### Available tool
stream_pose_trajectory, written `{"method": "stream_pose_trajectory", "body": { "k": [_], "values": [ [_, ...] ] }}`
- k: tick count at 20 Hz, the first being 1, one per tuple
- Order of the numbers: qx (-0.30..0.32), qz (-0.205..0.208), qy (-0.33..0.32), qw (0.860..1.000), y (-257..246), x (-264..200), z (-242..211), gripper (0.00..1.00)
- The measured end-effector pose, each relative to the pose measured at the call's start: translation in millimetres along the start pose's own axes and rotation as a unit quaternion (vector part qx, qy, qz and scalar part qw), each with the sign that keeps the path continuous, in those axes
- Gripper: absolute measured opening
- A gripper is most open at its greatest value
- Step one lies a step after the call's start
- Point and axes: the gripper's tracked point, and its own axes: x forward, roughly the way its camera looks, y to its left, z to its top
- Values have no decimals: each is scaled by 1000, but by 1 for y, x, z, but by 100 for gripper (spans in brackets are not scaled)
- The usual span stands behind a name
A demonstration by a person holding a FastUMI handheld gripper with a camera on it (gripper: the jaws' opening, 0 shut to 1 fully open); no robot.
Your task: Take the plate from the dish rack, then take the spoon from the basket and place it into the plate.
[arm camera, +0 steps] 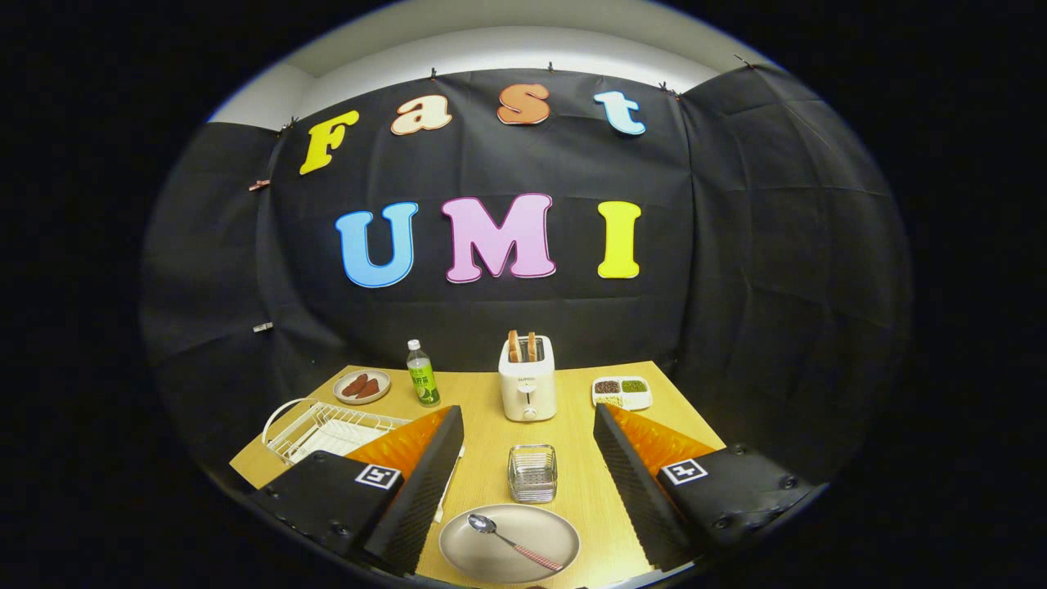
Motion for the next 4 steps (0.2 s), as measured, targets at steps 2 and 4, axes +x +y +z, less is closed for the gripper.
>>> {"method": "stream_pose_trajectory", "body": {
  "k": [2,4],
  "values": [
    [-2,6,1,1000,9,2,0,99],
    [-1,11,1,1000,16,4,-1,99]
  ]
}}
